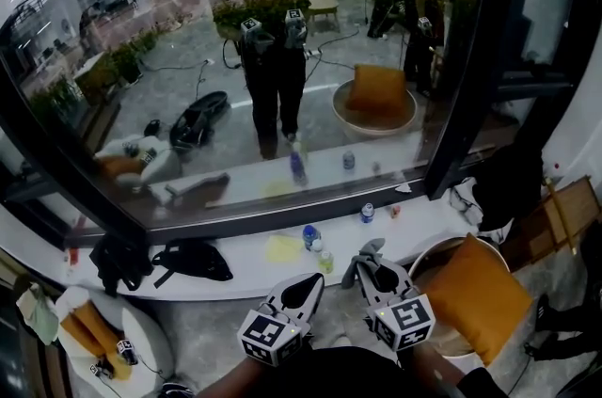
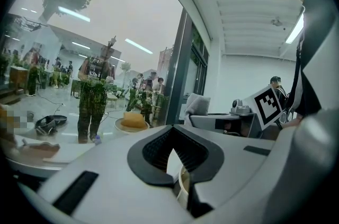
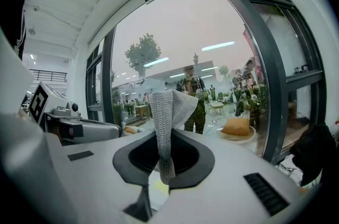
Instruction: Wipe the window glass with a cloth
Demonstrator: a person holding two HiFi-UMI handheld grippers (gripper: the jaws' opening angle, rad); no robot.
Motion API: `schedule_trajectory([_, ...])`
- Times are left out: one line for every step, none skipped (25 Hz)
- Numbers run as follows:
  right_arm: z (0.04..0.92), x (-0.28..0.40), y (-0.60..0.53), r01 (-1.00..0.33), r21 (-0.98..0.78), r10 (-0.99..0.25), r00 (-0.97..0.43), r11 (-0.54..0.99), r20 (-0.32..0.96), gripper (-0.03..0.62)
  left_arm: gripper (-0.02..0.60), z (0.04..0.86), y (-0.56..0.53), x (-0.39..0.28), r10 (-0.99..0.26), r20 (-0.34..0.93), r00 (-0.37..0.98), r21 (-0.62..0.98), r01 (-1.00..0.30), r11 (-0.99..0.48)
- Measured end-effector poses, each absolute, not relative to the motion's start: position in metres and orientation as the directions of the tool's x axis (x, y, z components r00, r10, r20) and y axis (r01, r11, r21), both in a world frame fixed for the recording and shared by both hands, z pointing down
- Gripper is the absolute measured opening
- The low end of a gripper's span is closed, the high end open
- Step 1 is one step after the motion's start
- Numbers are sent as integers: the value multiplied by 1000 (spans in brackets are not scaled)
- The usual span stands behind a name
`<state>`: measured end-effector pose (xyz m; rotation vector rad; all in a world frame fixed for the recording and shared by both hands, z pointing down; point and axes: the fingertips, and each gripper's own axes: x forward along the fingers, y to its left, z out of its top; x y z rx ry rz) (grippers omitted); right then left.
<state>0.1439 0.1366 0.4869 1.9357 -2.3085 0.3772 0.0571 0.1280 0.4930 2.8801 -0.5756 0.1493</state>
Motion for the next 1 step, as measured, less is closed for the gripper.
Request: schedule_trajectory([488, 143, 138, -979, -126, -951, -187, 160, 246, 51, 6, 493, 129, 57, -368, 138, 920, 176, -388, -905])
